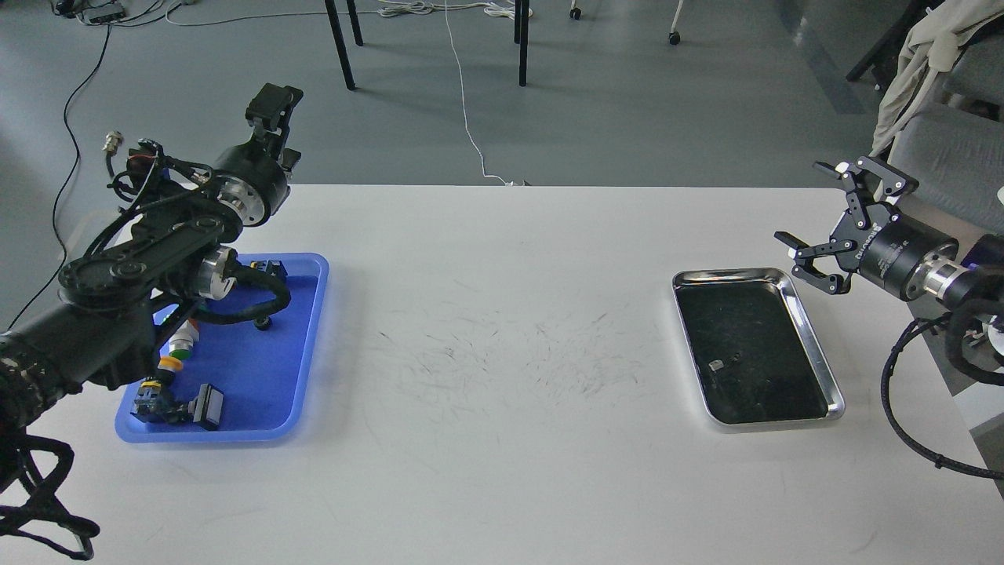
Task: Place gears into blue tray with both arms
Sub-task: 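Raise the left arm and move the right gripper to the metal tray, then grasp another small black part in the metal tray with the right gripper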
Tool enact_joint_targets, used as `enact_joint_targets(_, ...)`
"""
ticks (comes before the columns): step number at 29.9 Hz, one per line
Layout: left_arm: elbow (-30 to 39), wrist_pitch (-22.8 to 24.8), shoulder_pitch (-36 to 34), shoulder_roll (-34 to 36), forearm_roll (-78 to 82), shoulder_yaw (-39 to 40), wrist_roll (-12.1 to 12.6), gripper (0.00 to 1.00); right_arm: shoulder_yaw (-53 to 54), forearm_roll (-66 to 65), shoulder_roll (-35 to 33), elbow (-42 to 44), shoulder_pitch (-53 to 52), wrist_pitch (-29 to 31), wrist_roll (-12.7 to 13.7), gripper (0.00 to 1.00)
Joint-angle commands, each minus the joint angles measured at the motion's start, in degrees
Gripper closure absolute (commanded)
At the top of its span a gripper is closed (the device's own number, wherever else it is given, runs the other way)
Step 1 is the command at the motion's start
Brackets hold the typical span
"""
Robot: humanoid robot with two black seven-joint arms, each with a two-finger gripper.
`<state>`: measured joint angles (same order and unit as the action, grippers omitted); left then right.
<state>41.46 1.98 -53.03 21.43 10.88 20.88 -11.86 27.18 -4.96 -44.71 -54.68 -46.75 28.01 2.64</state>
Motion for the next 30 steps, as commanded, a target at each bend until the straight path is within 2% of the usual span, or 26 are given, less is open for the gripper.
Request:
enact_joint_targets(1, -0.1, 11.5, 0.6, -1.0, -3.8, -0.1, 2.4, 0.03, -16.8, -11.6, -2.0, -4.9, -14.0, 0.0, 0.3, 0.03)
enact_joint_targets(4, -0.1, 15.1, 1.6, -1.0, -3.7, -0.1, 2.9, 0.02, -30.3, -20.2, -2.1, -9.3, -24.6, 0.0, 0.3, 0.03)
enact_joint_targets(8, 0.1, 16.1, 2.1, -0.4, -3.6, 0.0, 2.6, 0.02, -47.1, -28.9, -2.1, -17.2, -36.4, 0.0, 0.5, 0.03)
enact_joint_targets(13, 0.1, 15.6, 2.1, -0.3, -3.7, 0.2, 2.1, 0.02, -60.3, -38.0, -1.5, -22.0, -41.2, 0.0, 1.2, 0.02)
enact_joint_targets(19, 0.1, 14.6, 2.1, -0.6, -3.5, 1.3, 2.1, 0.02, -66.1, -42.9, 2.8, -19.1, -39.0, 0.0, 1.8, 0.02)
enact_joint_targets(30, 0.1, 13.8, 2.1, -0.4, -3.3, 1.4, 2.0, 0.02, -66.7, -42.9, 12.9, -10.3, -35.2, 0.0, 1.8, 0.03)
